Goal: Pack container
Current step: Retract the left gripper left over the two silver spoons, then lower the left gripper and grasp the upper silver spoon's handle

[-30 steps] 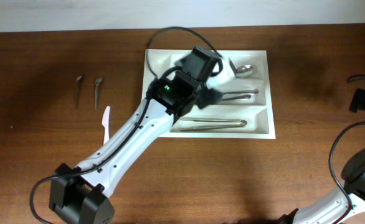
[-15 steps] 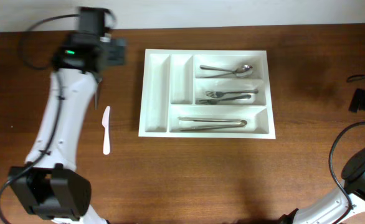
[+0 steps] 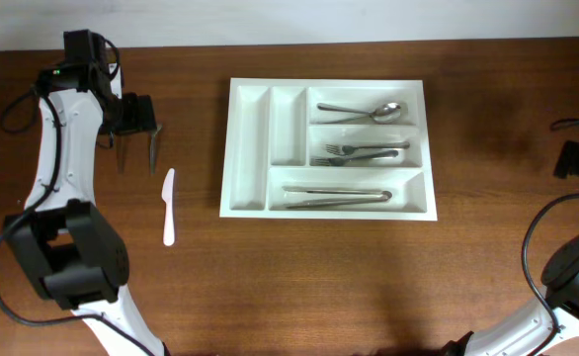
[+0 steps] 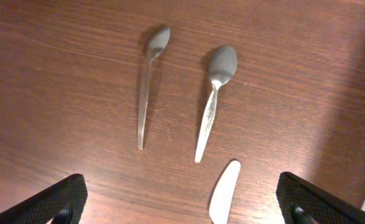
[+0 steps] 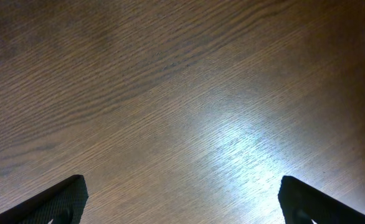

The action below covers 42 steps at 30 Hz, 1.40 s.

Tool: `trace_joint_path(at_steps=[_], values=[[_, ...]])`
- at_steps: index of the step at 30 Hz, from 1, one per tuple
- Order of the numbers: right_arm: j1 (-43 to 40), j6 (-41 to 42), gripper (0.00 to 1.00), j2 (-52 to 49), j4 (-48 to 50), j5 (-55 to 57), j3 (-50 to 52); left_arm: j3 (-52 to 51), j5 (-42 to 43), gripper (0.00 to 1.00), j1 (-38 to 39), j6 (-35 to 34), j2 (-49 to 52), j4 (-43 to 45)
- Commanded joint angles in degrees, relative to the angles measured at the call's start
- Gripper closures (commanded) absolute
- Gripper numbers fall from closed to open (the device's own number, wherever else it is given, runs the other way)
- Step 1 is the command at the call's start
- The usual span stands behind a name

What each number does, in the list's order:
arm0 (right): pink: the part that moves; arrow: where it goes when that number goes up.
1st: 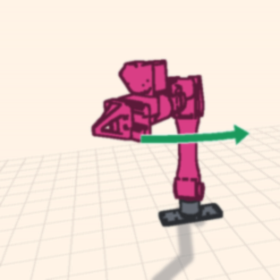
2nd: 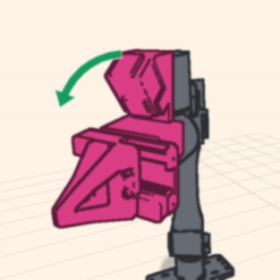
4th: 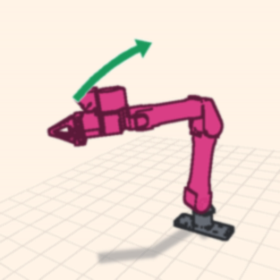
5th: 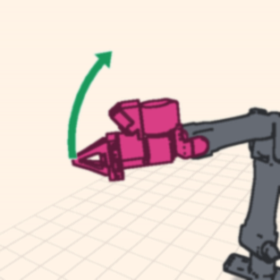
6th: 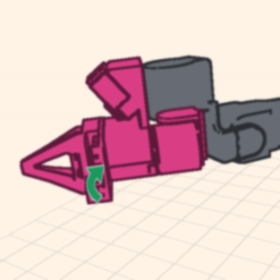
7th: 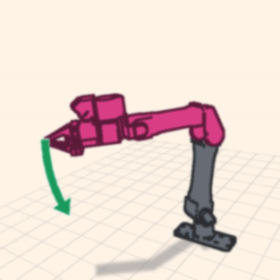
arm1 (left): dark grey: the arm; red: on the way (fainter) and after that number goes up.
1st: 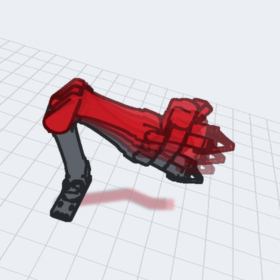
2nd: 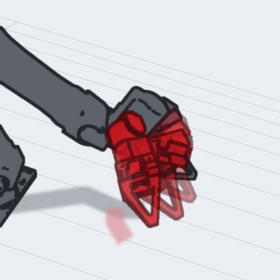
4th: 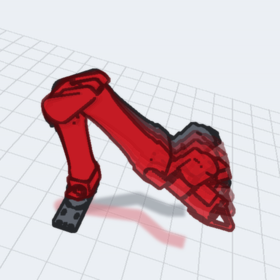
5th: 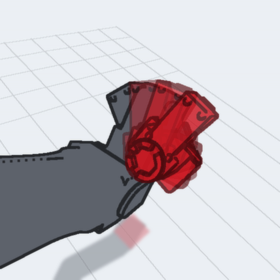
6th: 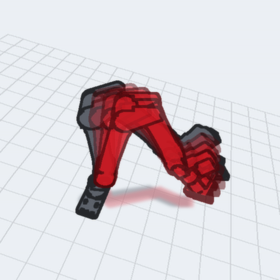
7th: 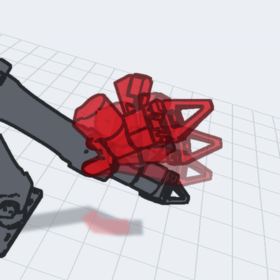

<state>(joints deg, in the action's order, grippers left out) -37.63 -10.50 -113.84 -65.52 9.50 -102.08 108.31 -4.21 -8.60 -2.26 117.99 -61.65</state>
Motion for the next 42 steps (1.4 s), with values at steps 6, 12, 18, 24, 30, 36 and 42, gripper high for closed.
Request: trace_joint_path(at_steps=[6,12,18,24,30,36,42], values=[[0.11,0.52,0.01,0.11,0.00,-0.07,0.31,0.61,-2.03,0.01,-0.26,-1.01,3.02,0.94],[0.11,0.52,0.01,0.11,0.00,-0.09,0.31,0.61,-2.10,0.01,-0.74,-0.96,7.48,2.49],[0.11,0.52,0.01,0.11,0.00,-0.07,0.31,0.61,-2.25,0.01,-1.25,-0.98,9.07,6.80],[0.11,0.52,0.01,0.11,0.00,-0.07,0.31,0.61,-2.25,0.01,-3.61,-0.98,9.35,9.70],[0.11,0.52,0.01,0.11,0.00,-0.07,0.31,0.61,-2.27,0.01,-5.84,2.40,12.04,9.57],[0.11,0.52,0.01,0.11,0.00,-0.07,0.31,0.61,-2.25,0.01,-5.77,5.14,14.38,10.93],[0.11,0.52,0.01,0.11,0.00,-0.07,0.31,0.61,-1.25,0.01,-5.77,7.28,15.98,12.98]])
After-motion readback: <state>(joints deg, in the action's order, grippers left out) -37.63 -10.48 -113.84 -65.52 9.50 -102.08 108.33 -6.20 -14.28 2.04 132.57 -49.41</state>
